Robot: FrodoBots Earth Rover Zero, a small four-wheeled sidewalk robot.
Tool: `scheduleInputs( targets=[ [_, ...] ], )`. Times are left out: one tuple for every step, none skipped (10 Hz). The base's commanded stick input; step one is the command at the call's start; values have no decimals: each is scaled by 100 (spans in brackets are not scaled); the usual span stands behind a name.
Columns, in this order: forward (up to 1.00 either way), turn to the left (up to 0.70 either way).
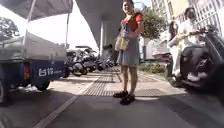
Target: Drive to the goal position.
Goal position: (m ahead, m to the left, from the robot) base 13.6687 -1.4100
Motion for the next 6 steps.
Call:
scheduleInputs(
  targets=[
    [0,3],
    [0,3],
    [0,3],
    [0,3],
    [0,3],
    [0,3]
  ],
)
